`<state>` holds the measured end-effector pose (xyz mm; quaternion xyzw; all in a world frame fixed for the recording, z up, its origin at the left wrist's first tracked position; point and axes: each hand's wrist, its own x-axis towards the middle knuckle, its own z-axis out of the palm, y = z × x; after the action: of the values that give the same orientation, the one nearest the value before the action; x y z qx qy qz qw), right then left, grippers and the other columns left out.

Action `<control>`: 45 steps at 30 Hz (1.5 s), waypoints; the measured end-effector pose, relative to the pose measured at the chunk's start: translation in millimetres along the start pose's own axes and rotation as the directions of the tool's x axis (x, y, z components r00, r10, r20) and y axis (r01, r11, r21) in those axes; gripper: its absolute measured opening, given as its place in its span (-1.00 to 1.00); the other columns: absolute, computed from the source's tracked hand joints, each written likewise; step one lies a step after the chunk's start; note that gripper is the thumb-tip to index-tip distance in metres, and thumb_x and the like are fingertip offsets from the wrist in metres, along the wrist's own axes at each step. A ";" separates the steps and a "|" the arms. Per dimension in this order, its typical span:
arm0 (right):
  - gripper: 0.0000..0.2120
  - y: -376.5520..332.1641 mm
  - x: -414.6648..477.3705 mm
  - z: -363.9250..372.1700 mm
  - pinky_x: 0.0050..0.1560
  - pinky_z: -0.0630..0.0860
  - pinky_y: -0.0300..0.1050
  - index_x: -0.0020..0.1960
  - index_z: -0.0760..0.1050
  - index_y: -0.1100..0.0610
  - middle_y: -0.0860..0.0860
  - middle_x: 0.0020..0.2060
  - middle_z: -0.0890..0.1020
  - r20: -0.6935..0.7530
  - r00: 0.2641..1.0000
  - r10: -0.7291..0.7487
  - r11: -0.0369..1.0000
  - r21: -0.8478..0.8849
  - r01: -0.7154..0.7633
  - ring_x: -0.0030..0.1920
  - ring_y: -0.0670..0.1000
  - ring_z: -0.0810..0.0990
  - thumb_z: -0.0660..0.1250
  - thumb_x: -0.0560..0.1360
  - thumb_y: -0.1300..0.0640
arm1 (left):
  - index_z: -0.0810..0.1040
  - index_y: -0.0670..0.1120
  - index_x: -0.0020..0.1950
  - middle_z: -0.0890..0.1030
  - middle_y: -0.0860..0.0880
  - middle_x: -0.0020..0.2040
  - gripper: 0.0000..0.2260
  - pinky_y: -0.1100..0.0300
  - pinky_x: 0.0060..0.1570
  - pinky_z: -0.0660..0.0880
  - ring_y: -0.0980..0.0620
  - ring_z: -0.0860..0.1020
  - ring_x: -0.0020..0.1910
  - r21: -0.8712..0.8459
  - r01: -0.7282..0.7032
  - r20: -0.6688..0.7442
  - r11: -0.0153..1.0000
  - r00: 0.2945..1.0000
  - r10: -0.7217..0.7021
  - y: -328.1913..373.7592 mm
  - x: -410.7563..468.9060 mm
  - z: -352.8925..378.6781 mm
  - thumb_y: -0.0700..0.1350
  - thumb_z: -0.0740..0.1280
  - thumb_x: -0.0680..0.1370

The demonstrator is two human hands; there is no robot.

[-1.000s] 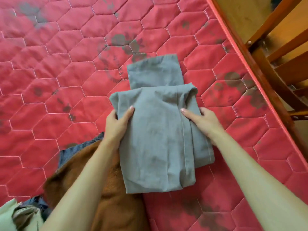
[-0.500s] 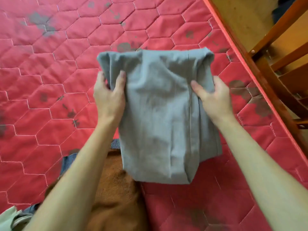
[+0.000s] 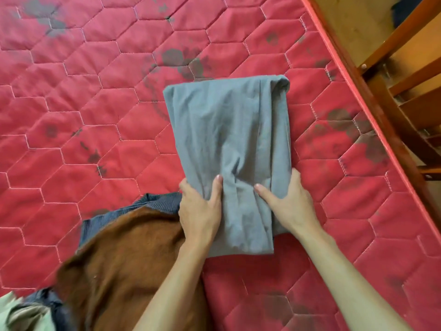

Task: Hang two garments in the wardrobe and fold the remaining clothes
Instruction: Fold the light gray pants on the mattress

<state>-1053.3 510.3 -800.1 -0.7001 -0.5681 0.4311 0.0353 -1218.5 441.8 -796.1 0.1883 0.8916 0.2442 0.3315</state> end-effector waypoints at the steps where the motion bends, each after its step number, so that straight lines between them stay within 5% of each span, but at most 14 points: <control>1: -0.30 10.3 -10.5 -2.5 0.06 0.47 -0.05 0.29 0.34 0.10 0.07 0.19 0.62 0.024 0.999 0.041 0.998 0.043 -0.042 0.21 0.17 0.58 0.53 0.34 -0.21 | 0.37 -0.10 0.28 0.61 -0.13 0.19 -0.42 0.03 0.08 0.44 -0.21 0.55 0.22 -0.018 0.041 0.038 0.999 0.998 -0.040 -6.0 -10.6 -2.1 0.28 0.37 0.48; 7: -0.58 71.9 -81.1 -21.6 0.05 0.58 -0.02 -0.01 0.49 0.01 -0.14 -0.09 0.68 0.112 0.983 0.148 0.972 0.168 -0.166 -0.02 -0.10 0.66 0.60 0.30 -0.12 | 0.56 0.09 0.01 0.65 0.21 -0.04 -0.63 0.18 0.01 0.51 0.17 0.61 0.02 -0.097 0.147 0.167 0.984 0.977 -0.129 -52.2 -80.8 -21.6 0.30 0.46 0.39; 11: -0.34 85.6 -90.9 -25.4 0.22 0.55 0.02 0.15 0.54 -0.01 -0.09 0.10 0.64 0.039 0.986 0.162 0.951 0.261 -0.166 0.10 -0.09 0.62 0.52 0.22 -0.38 | 0.62 0.03 0.08 0.68 0.16 -0.02 -0.76 0.32 0.00 0.50 0.30 0.61 -0.01 -0.272 0.111 0.131 0.956 0.988 -0.078 -51.0 -88.4 -28.6 0.10 0.45 0.49; 13: -0.30 66.3 -67.6 -33.5 0.24 0.48 -0.21 0.33 0.47 0.03 -0.03 0.26 0.57 -0.010 0.990 0.138 0.914 0.386 -0.124 0.17 -0.12 0.57 0.56 0.29 -0.23 | 0.60 -0.02 0.21 0.67 0.15 0.06 -0.69 0.35 0.06 0.52 0.35 0.60 0.01 -0.340 0.052 0.121 0.939 0.993 -0.012 -37.6 -58.6 -28.7 0.03 0.46 0.51; 16: -0.07 22.1 -18.3 -47.5 0.30 0.48 -0.17 0.46 0.36 0.14 -0.07 0.26 0.53 0.043 0.990 0.134 0.885 0.445 -0.139 0.23 -0.10 0.56 0.63 0.23 -0.18 | 0.59 -0.08 0.25 0.69 0.05 0.10 -0.61 0.34 -0.03 0.55 0.18 0.65 0.02 -0.353 0.066 0.223 0.933 0.975 0.016 -3.4 -10.0 -27.3 0.01 0.51 0.47; 20: -0.15 -20.4 -0.6 -59.7 0.10 0.63 -0.01 0.08 0.66 0.12 -0.04 -0.03 0.72 0.099 0.991 0.095 0.966 0.233 -0.116 -0.02 -0.04 0.70 0.60 -0.09 -0.33 | 0.66 -0.08 0.11 0.74 0.00 0.00 -0.66 0.15 -0.06 0.64 0.02 0.71 -0.04 -0.339 0.089 0.346 0.936 0.938 0.036 29.5 0.6 -38.4 -0.03 0.58 0.39; 24: -0.38 -61.5 -1.6 -95.0 0.09 0.64 0.01 0.06 0.64 0.17 0.00 -0.08 0.72 0.143 0.983 0.118 0.921 0.353 -0.163 -0.09 0.02 0.71 0.70 0.07 -0.03 | 0.65 -0.03 0.11 0.74 0.06 -0.04 -0.64 0.16 -0.14 0.62 0.07 0.71 -0.08 -0.411 0.002 0.305 0.912 0.943 0.135 70.0 -6.0 -69.2 -0.03 0.60 0.36; 28: -0.43 -125.3 -18.4 -151.1 -0.03 0.68 0.12 0.05 0.66 0.20 0.07 -0.14 0.75 0.063 0.998 -0.026 0.819 0.573 -0.015 -0.14 0.09 0.75 0.69 0.08 0.12 | 0.63 -0.11 0.17 0.74 -0.03 -0.01 -0.61 0.12 -0.11 0.61 0.01 0.71 -0.07 -0.557 -0.105 0.264 0.824 0.918 0.296 144.6 -13.4 -119.5 -0.15 0.59 0.36; 31: -0.61 -182.6 -41.8 -203.3 -0.09 0.68 -0.01 0.05 0.68 0.20 0.07 -0.09 0.75 -0.097 0.975 -0.200 0.685 0.697 0.210 -0.11 0.06 0.74 0.61 0.23 0.33 | 0.60 -0.18 0.24 0.72 -0.09 0.08 -0.52 0.04 0.05 0.62 -0.07 0.69 0.06 -0.631 -0.250 0.189 0.735 0.869 0.458 209.2 -27.9 -169.9 -0.23 0.59 0.34; 35: -0.48 -241.1 -83.2 -265.9 -0.18 0.64 -0.12 0.13 0.64 0.21 0.05 -0.01 0.74 -0.323 0.885 -0.336 0.539 0.704 0.462 -0.04 0.03 0.74 0.61 0.19 0.36 | 0.56 -0.27 0.27 0.70 -0.14 0.13 -0.48 0.04 0.06 0.62 -0.12 0.67 0.12 -0.685 -0.422 0.053 0.594 0.784 0.619 276.0 -65.0 -234.2 -0.34 0.56 0.33; 39: -0.55 -262.2 -126.0 -300.6 -0.21 0.63 -0.17 0.06 0.64 0.14 -0.04 -0.08 0.75 -0.413 0.811 -0.415 0.467 0.668 0.580 -0.07 -0.04 0.74 0.61 0.22 0.37 | 0.58 -0.26 0.20 0.71 -0.14 0.10 -0.51 -0.03 0.12 0.61 -0.15 0.66 0.14 -0.714 -0.520 -0.072 0.470 0.722 0.688 301.4 -104.2 -272.8 -0.40 0.56 0.30; 45: -0.50 -228.1 -163.1 -288.8 0.13 0.62 -0.04 0.20 0.61 0.09 -0.03 0.08 0.72 -0.342 0.826 -0.448 0.492 0.678 0.547 0.09 -0.03 0.70 0.62 0.28 0.19 | 0.62 -0.01 0.17 0.72 0.09 0.08 -0.71 0.26 0.02 0.56 0.14 0.66 0.10 -0.672 -0.473 0.036 0.570 0.748 0.663 266.4 -144.0 -279.8 -0.08 0.51 0.47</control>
<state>-1039.1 583.0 -404.5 -0.4503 -0.5114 0.5541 0.4783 -1261.1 498.9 -390.1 0.3794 0.5901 0.5891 0.4010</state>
